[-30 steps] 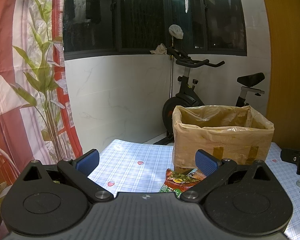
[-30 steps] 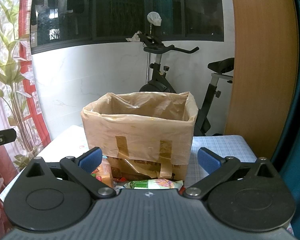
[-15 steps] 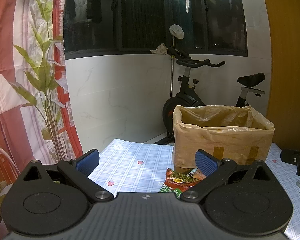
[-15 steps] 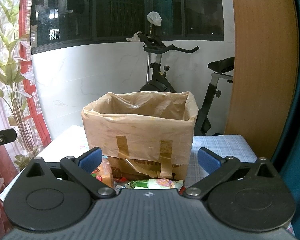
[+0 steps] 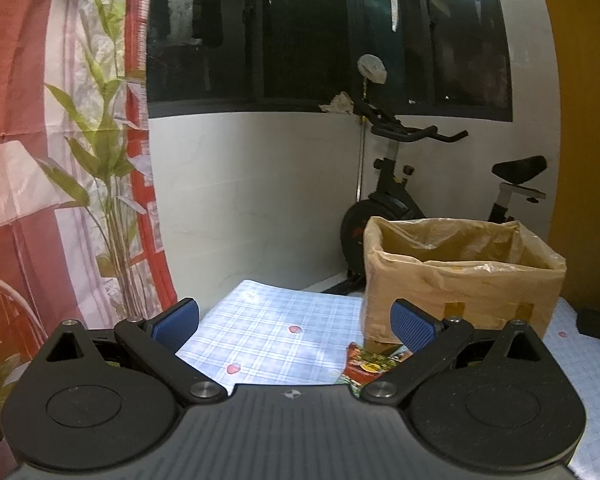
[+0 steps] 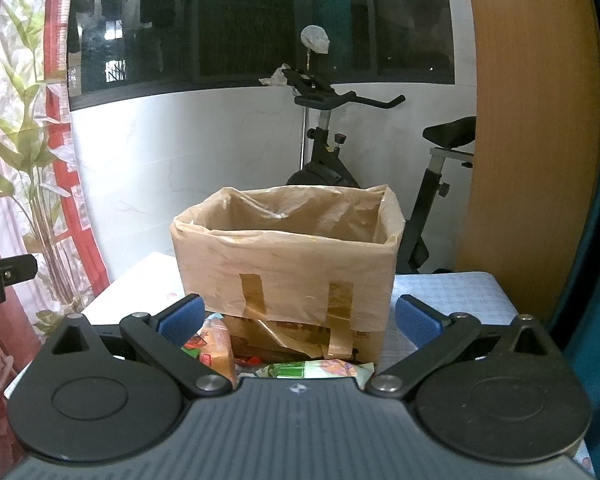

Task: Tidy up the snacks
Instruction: 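Move left tool to the yellow bag while right tool approaches the pale green bag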

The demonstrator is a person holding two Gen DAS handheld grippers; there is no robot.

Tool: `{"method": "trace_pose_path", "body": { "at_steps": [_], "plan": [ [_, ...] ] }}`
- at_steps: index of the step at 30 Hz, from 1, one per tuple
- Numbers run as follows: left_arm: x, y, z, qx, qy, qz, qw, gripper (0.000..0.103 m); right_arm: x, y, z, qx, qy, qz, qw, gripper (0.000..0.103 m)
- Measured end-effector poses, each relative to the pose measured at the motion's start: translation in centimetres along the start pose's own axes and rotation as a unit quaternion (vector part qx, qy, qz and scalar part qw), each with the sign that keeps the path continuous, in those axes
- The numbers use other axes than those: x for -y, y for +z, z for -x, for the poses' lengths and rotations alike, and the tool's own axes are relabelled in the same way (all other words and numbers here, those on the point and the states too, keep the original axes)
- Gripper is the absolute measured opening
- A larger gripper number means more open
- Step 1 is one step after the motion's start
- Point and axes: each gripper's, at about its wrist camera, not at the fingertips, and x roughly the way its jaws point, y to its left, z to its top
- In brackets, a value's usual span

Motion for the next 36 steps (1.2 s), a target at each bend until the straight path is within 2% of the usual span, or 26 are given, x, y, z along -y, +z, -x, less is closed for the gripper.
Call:
{"method": "trace_pose_path", "body": {
  "at_steps": [4, 10, 14, 18, 21, 24, 27, 36],
  "plan": [
    [0.2, -1.3, -1.1, 0.002, 0.003, -0.011, 0.9999, 0.103, 0.0, -0.9, -0.8, -0.005, 0.001, -0.002, 1.000, 0.103],
    [-0.3, -4.5, -3.7, -0.020, -0.035, 0.023, 0.9989, 0.100, 0.0, -3.4, -3.4, -0.032, -0.008, 0.009, 0.999, 0.103],
    [-0.6, -6.3, -5.3, -0.050, -0.070, 0.049, 0.9950, 0.099, 0.7, -4.6, -4.9, -0.041, -0.003, -0.008, 0.999, 0.103],
    [0.4, -8.5, -6.3, -0.084, -0.094, 0.042, 0.9911, 0.098, 0.8, -5.8, -6.0, -0.042, -0.003, -0.004, 0.999, 0.102],
    [1.0, -10.7, -7.1, -0.117, -0.115, 0.043, 0.9854, 0.097, 0.2, -6.6, -6.5, -0.042, -0.008, 0.016, 0.999, 0.102],
    [0.4, -12.4, -8.2, -0.154, -0.149, 0.082, 0.9733, 0.096, -0.1, -7.3, -6.9, -0.043, -0.004, 0.023, 0.999, 0.102],
    [0.3, -13.8, -8.8, -0.179, -0.153, 0.098, 0.9669, 0.096, 0.1, -7.9, -7.2, -0.044, -0.002, 0.022, 0.999, 0.102],
    [1.8, -15.0, -9.6, -0.200, -0.180, 0.106, 0.9574, 0.096, 0.7, -8.6, -7.9, -0.048, -0.001, 0.006, 0.999, 0.102]
  ]
}}
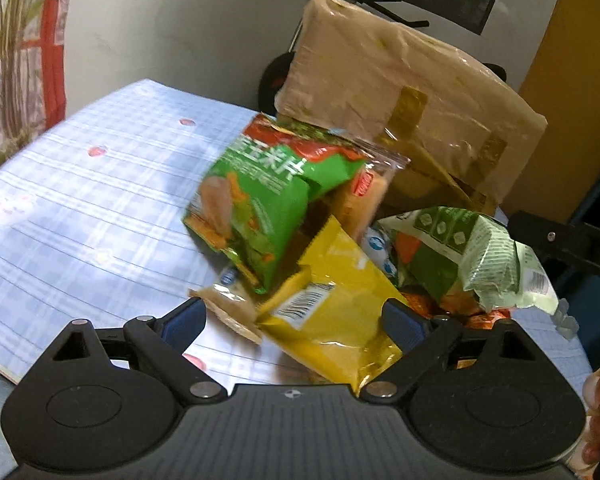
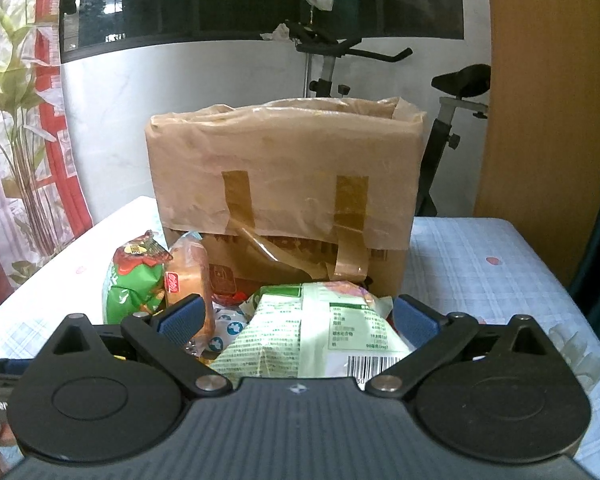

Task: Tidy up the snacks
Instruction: 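Move left tool to the yellow bag while right tool approaches the pale green bag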

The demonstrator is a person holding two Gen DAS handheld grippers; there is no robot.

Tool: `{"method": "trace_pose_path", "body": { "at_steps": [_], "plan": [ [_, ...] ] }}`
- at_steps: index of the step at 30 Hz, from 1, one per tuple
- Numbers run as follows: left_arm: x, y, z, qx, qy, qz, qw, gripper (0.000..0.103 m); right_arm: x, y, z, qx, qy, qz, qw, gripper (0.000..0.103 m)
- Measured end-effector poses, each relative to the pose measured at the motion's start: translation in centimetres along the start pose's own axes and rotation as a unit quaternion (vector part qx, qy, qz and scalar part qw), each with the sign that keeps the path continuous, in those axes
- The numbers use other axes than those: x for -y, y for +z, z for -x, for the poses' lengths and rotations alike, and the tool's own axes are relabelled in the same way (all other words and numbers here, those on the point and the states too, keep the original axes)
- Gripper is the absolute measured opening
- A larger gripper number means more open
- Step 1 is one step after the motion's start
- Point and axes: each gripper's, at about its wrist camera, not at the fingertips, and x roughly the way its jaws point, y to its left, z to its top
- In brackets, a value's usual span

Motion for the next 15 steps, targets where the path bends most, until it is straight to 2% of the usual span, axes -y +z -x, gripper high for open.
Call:
{"method": "trace_pose_path", "body": {
  "at_steps": [5, 8, 12, 15],
  "plan": [
    [0.8, -0.1, -1.5, -0.004, -0.017, 0.013, 0.9998, 0.096, 0.4, -0.1, -0.1, 0.002, 0.002, -0.007, 1.000, 0.102],
    [1.5, -0.3, -2.3, -0.011, -0.026, 0.006, 0.9996, 0.096, 0.8, -0.1, -0.2, 0.003, 0.005, -0.016, 1.000, 0.102],
    [2.7, -0.6, -3.6, -0.028, -0.021, -0.018, 0.9992, 0.095, 1.2, -0.3, -0.4, -0.002, 0.011, -0.021, 1.000, 0.102],
    [3.0, -0.7, -3.7, -0.025, -0.023, -0.029, 0.9990, 0.085, 1.6, -0.5, -0.6, -0.006, 0.011, -0.024, 1.000, 0.102]
  ]
}}
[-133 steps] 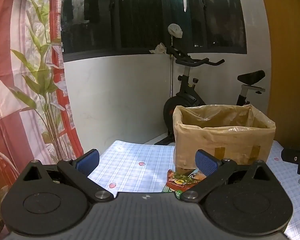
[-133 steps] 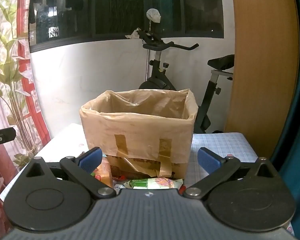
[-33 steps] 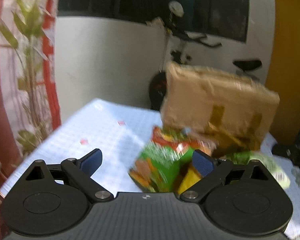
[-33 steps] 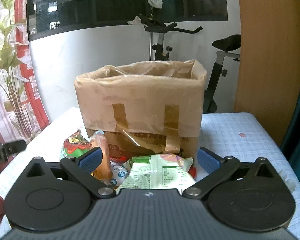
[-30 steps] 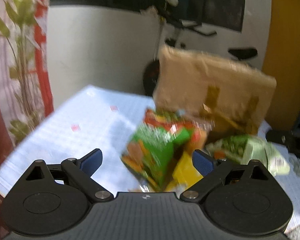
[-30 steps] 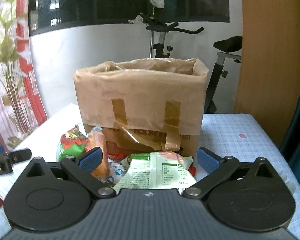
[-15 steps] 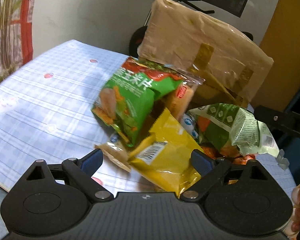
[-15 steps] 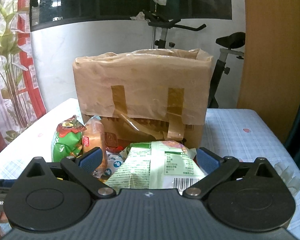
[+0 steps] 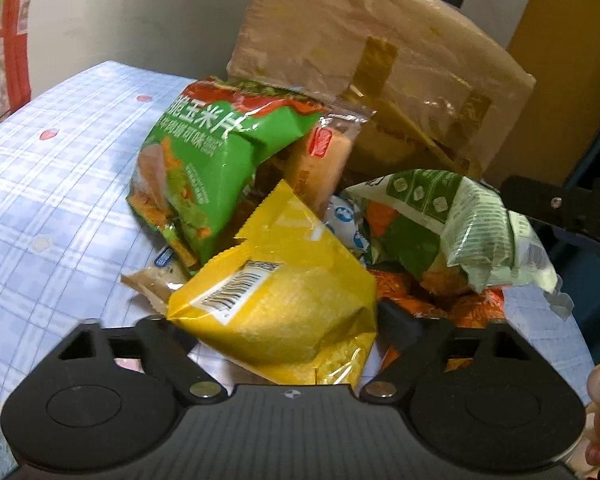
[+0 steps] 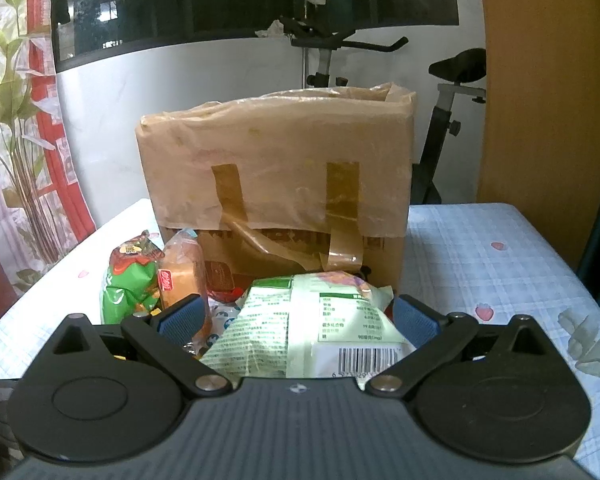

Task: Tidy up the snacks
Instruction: 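Move left tool to the yellow bag while right tool approaches the pale green bag, then close left tool on the yellow bag while right tool grasps the pale green bag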

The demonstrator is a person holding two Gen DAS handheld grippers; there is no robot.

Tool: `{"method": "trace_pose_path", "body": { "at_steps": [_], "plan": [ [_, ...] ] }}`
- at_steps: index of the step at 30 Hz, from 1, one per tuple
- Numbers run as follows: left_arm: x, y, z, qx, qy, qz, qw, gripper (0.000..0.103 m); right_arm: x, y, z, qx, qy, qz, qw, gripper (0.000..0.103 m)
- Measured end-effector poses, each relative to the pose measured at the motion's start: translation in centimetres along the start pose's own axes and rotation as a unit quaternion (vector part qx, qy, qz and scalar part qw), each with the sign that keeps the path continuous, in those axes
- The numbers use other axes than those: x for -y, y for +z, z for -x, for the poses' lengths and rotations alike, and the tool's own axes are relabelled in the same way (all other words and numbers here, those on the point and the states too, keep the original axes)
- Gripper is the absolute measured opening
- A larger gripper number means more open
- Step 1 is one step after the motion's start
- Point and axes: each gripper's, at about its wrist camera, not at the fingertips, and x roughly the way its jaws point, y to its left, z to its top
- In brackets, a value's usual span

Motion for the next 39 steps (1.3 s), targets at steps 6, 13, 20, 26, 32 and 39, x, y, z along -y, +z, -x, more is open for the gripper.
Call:
{"method": "trace_pose_path", "body": {
  "at_steps": [6, 13, 20, 26, 32, 39],
  "plan": [
    [0.5, 0.4, 1.5, 0.029, 0.022, -0.031, 0.9989, 0.077, 1.0, 0.4, -0.7, -0.013, 0.004, -0.005, 1.000, 0.102],
    [0.7, 0.8, 3.5, 0.070, 0.042, -0.041, 0.9958, 0.077, 1.4, 2.7, -4.0, -0.065, 0.017, 0.013, 0.998, 0.103],
    [0.2, 0.9, 4.1, 0.076, 0.041, -0.036, 0.9956, 0.077, 1.7, 3.2, -8.4, -0.165, 0.020, 0.000, 0.986, 0.100],
    [0.1, 0.8, 4.3, 0.081, 0.037, -0.033, 0.9955, 0.077, 1.4, 2.9, -9.2, -0.181, 0.009, 0.012, 0.983, 0.095],
    [-0.1, 0.8, 5.0, 0.092, 0.038, -0.029, 0.9946, 0.077, 1.2, 3.1, -7.4, -0.171, 0.028, 0.014, 0.985, 0.077],
    [0.3, 0.8, 5.6, 0.099, 0.040, -0.032, 0.9938, 0.077, 1.4, 2.8, -4.3, -0.161, 0.059, 0.008, 0.985, 0.077]
  ]
}}
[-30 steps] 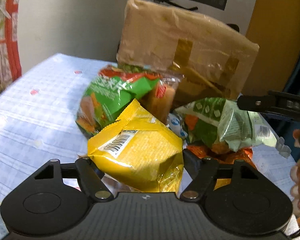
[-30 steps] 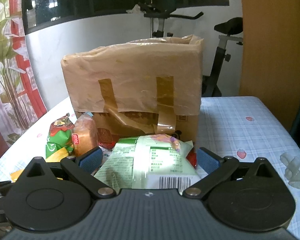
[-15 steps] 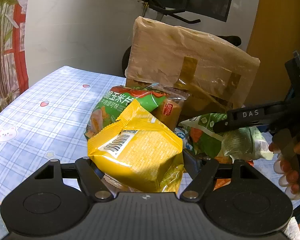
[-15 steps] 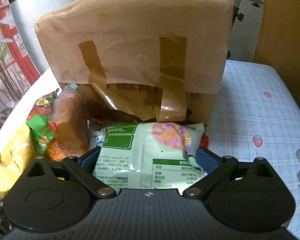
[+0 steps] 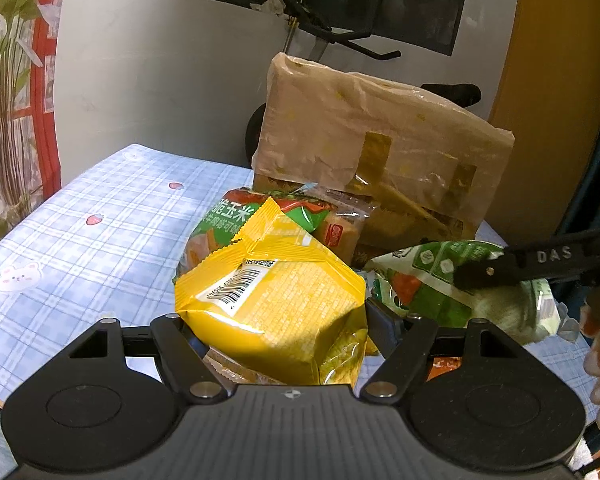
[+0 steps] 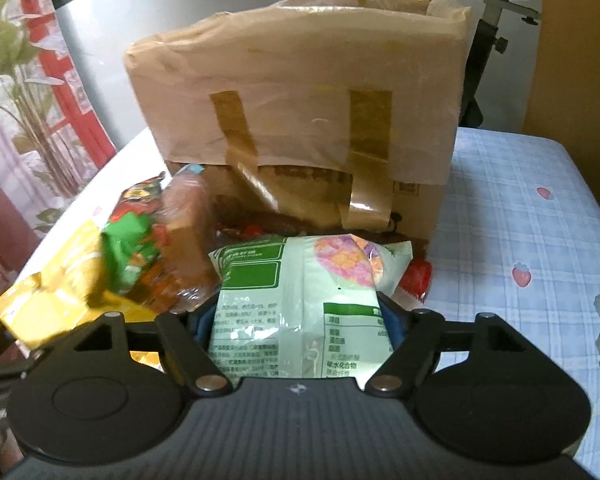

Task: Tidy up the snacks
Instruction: 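Close left tool on the yellow bag while right tool grasps the pale green bag, then carry both bags over the lined box and open both tools to drop them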

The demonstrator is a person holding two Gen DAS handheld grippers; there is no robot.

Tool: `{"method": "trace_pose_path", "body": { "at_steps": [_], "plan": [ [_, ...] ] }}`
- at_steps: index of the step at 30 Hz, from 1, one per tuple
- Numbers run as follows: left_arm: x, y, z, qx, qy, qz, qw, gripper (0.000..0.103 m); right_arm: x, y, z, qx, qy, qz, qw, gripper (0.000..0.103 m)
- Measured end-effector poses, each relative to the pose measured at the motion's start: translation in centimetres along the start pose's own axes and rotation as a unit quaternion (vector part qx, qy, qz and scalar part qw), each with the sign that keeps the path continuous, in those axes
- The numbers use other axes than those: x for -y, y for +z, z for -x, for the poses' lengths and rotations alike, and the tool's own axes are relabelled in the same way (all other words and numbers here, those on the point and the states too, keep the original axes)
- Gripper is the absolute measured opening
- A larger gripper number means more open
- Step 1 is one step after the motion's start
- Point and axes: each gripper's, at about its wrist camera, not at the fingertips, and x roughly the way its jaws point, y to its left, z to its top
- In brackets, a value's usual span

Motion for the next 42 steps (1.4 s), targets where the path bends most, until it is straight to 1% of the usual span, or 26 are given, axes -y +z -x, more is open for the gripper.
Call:
{"method": "trace_pose_path", "body": {
  "at_steps": [2, 6, 12, 17, 23, 27, 31, 35, 37, 40, 42],
  "plan": [
    [0.1, 0.1, 0.2, 0.004, 0.001, -0.001, 1.0000, 0.077, -0.1, -0.3, 1.0, 0.014, 0.001, -0.004, 1.000, 0.077],
    [0.1, 0.5, 0.9, 0.016, 0.007, -0.005, 0.9998, 0.077, 0.1, -0.6, 3.1, 0.067, 0.003, -0.010, 0.998, 0.077],
    [0.2, 2.0, 2.2, 0.049, 0.019, -0.019, 0.9985, 0.077, -0.4, 0.0, 6.6, 0.135, 0.011, -0.004, 0.991, 0.077],
    [0.5, 4.1, 3.4, 0.089, 0.024, -0.040, 0.9949, 0.077, -0.8, 1.4, 9.6, 0.190, 0.012, 0.004, 0.982, 0.076],
    [0.5, 8.2, 4.9, 0.132, 0.018, -0.055, 0.9895, 0.077, -1.0, 3.4, 11.7, 0.248, 0.013, 0.026, 0.968, 0.077],
    [0.7, 11.3, 5.1, 0.149, 0.011, -0.063, 0.9868, 0.077, -0.6, 5.5, 11.7, 0.262, 0.009, 0.023, 0.965, 0.077],
    [1.0, 13.8, 4.8, 0.156, 0.006, -0.071, 0.9851, 0.077, 0.0, 7.7, 11.2, 0.273, 0.014, 0.018, 0.962, 0.077],
    [1.4, 15.8, 3.9, 0.149, -0.001, -0.076, 0.9859, 0.077, 0.1, 9.9, 10.4, 0.281, 0.016, 0.023, 0.959, 0.077],
    [1.7, 17.0, 3.0, 0.141, -0.004, -0.087, 0.9862, 0.077, 0.2, 11.2, 9.6, 0.281, 0.020, 0.024, 0.959, 0.077],
    [2.7, 18.7, 1.3, 0.132, 0.004, -0.111, 0.9850, 0.077, 0.7, 13.5, 7.7, 0.269, 0.025, 0.019, 0.963, 0.077],
    [3.4, 20.0, -0.2, 0.131, 0.009, -0.124, 0.9836, 0.077, 1.1, 15.0, 6.2, 0.262, 0.019, 0.014, 0.965, 0.077]
  ]
}}
